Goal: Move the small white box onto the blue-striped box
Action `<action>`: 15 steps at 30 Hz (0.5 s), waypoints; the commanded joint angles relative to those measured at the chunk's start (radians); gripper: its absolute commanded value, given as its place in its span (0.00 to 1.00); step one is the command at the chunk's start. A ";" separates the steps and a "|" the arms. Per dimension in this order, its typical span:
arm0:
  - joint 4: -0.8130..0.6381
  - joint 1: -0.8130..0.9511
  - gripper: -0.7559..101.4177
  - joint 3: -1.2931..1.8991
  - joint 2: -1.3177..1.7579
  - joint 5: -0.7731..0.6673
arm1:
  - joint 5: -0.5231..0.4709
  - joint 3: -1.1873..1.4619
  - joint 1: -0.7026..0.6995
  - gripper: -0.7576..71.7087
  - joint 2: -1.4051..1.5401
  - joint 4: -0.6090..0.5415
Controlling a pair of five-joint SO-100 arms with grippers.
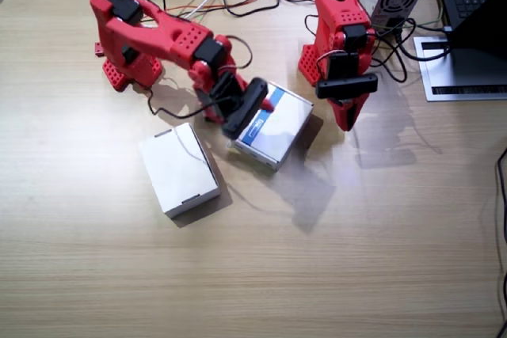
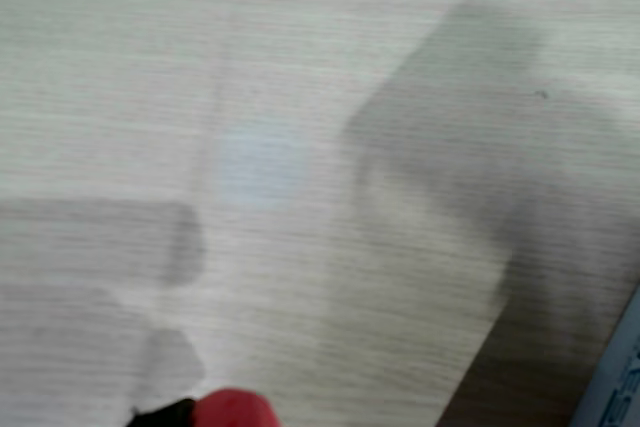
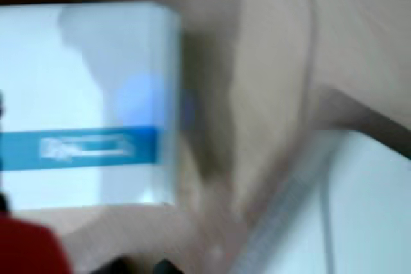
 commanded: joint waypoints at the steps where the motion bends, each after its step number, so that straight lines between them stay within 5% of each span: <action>1: 0.009 -0.043 0.01 -0.018 0.006 0.046 | 0.081 -0.054 0.034 0.73 0.155 0.132; 7: 0.012 -0.044 0.01 -0.018 0.005 0.054 | 0.262 0.603 -0.175 0.76 0.675 0.135; 15: 0.012 -0.043 0.01 -0.018 0.005 0.040 | 0.227 0.900 -0.190 0.78 0.663 -0.163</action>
